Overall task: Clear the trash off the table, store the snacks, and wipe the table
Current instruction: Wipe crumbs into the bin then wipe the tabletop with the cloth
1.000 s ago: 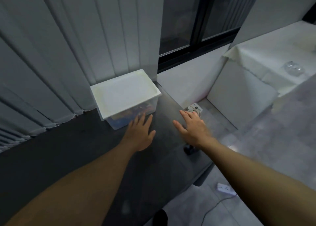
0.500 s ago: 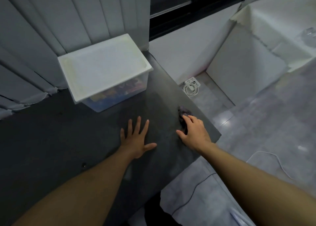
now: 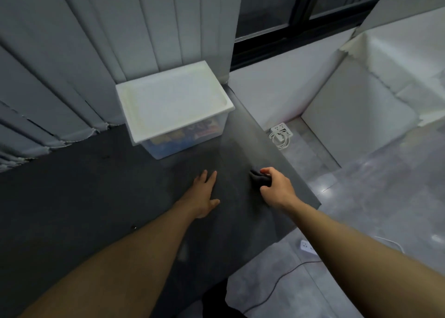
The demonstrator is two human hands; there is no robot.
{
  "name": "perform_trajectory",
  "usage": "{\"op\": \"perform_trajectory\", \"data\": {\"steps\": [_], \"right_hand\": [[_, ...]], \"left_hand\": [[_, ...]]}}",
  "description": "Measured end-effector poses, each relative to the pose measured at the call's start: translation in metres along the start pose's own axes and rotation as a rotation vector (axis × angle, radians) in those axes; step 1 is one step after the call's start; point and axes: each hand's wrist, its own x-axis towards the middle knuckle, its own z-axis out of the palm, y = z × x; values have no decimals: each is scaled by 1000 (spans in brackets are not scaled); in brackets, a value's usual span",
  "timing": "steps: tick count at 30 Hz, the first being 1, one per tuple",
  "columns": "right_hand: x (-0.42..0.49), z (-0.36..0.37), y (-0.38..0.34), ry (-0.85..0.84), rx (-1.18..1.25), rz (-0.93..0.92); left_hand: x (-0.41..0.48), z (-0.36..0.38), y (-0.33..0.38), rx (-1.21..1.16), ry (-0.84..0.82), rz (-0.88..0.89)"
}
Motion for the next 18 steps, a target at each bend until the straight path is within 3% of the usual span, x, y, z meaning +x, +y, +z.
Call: {"op": "perform_trajectory", "data": {"steps": [3,9,13,18], "right_hand": [[-9,7,-31,-76,88,-91],[-34,33,-111,-185,13,-401],[-50,58,-163,-215,-77,-593],[-79,99,-226,-250,-75,-685]], "left_hand": [[-20,-17,-7,-209,116,-37],[-68,-67,-27,-579,320,-75],[-101,-101,-60,-561,497,-46],[-153,-132,-115,-487,606,-124]]}}
